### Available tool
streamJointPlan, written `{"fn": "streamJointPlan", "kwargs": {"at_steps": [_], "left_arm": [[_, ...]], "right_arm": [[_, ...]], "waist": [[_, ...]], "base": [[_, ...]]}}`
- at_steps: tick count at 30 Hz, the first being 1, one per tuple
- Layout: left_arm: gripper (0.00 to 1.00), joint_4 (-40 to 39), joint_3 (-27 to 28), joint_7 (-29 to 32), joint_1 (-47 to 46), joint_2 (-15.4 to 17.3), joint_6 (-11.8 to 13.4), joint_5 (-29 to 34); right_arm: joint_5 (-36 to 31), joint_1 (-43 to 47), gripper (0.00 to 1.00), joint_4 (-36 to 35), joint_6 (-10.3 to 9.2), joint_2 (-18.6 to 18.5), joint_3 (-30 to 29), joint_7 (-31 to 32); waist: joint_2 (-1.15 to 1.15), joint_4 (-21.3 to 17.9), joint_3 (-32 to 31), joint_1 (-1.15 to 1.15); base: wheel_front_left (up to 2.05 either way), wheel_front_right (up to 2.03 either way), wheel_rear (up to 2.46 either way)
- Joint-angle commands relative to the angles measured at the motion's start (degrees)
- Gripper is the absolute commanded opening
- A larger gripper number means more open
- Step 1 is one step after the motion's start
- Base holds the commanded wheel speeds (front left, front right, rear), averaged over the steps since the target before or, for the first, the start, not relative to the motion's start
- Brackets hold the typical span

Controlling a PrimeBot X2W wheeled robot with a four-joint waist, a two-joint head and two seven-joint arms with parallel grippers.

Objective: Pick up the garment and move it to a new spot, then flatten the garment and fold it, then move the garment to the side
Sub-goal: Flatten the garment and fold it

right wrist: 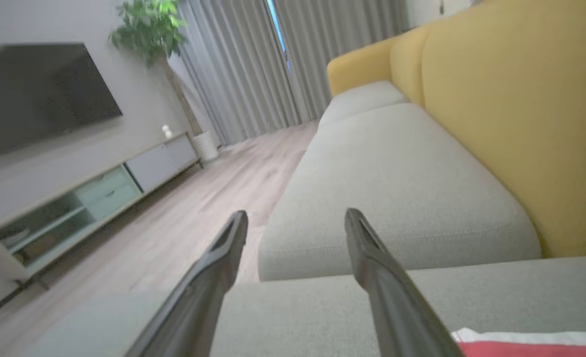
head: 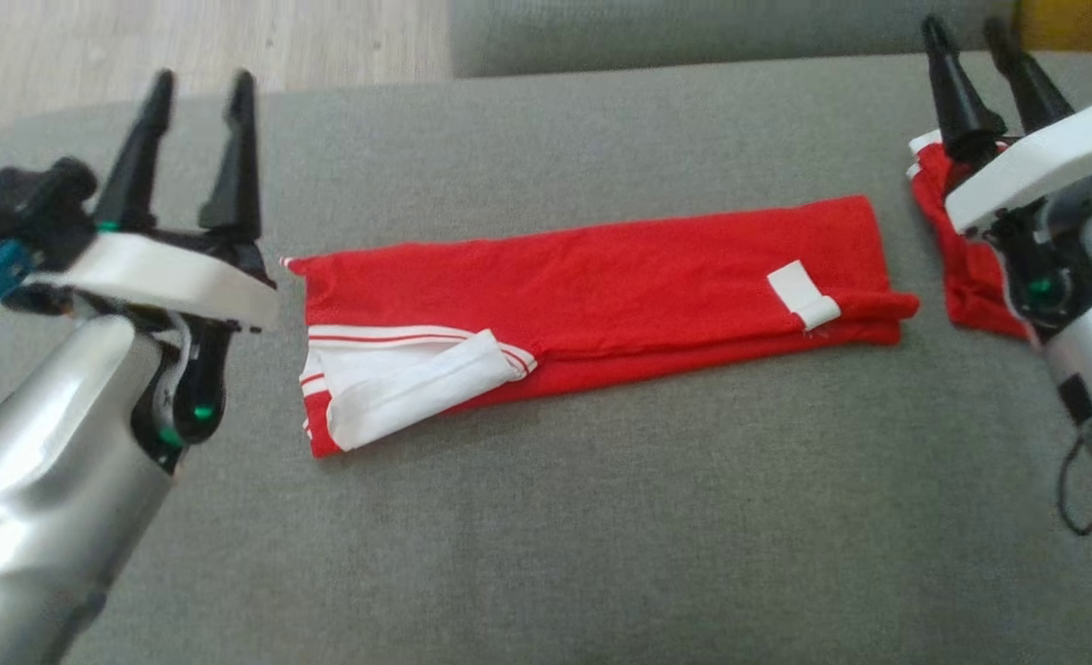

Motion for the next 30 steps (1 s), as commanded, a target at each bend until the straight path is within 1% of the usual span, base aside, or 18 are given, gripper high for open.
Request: {"fn": "streamJointPlan", "kwargs": {"at_steps": [1, 4, 7, 9, 14, 17, 19, 22, 26, 30], "left_arm": [[1.00, -1.89, 4.71, -0.51, -0.44, 1.43, 0.36, 1.74], [1.00, -5.62, 12.77, -0.53, 6.66, -1.57, 0.35, 8.13], [1.00, -7.66, 18.28, -0.53, 12.95, -4.74, -1.01, 13.73], [1.00, -8.05, 20.93, -0.53, 16.44, -7.01, -2.16, 17.04], [1.00, -7.09, 26.18, -0.54, 23.02, -12.78, -5.71, 23.99], [1.00, -5.90, 28.75, -0.54, 25.84, -15.96, -8.45, 27.78], [1.00, -4.96, 30.13, -0.54, 27.39, -17.75, -9.99, 30.35], [1.00, -4.03, 32.80, -0.54, 29.15, -20.49, -11.91, 33.07], [1.00, -3.41, 35.57, -0.54, 30.55, -23.23, -13.78, 36.24], [1.00, -3.03, 37.43, -0.54, 30.36, -24.68, -15.17, 38.35]], "right_arm": [[-0.68, 0.32, 1.00, -1.52, 0.39, 0.81, -0.65, -1.96], [-3.25, 1.95, 1.00, -1.31, 0.39, 4.89, -3.10, -5.85], [-8.57, 4.37, 1.00, -0.99, 0.39, 8.05, -5.86, -7.16], [-12.19, 6.77, 1.00, -1.04, 0.39, 10.36, -9.08, -7.35], [-22.85, 15.61, 1.00, -4.36, 0.39, 16.24, -19.74, -7.40], [-28.28, 21.22, 1.00, -6.36, 0.39, 19.37, -24.25, -7.41], [-30.96, 24.33, 1.00, -7.43, 0.39, 20.70, -26.22, -7.41], [-34.27, 27.48, 1.00, -8.37, 0.39, 21.75, -27.17, -7.41], [-35.56, 29.00, 1.00, -9.43, 0.39, 22.26, -28.22, -7.42], [-35.85, 28.69, 1.00, -9.81, 0.39, 22.36, -28.38, -7.42]], "waist": [[0.00, -0.50, -1.02, 0.01], [0.00, -1.07, -2.29, 0.01], [0.00, -1.41, -3.00, 0.01], [0.00, -1.61, -3.28, 0.01], [0.00, -1.82, -3.65, 0.01], [0.00, -1.72, -3.82, 0.01], [0.00, -1.68, -3.92, 0.01], [0.00, -1.67, -3.88, 0.01], [0.00, -1.54, -3.74, 0.01], [0.00, -1.19, -3.36, 0.01]], "base": [[0.00, 0.00, 0.00], [0.00, 0.00, 0.00], [0.00, 0.00, 0.00], [0.00, 0.00, 0.00], [0.00, 0.00, 0.00], [0.00, 0.00, 0.00], [0.00, 0.00, 0.00], [0.00, 0.00, 0.00], [0.00, 0.00, 0.00], [0.00, 0.00, 0.00]]}}
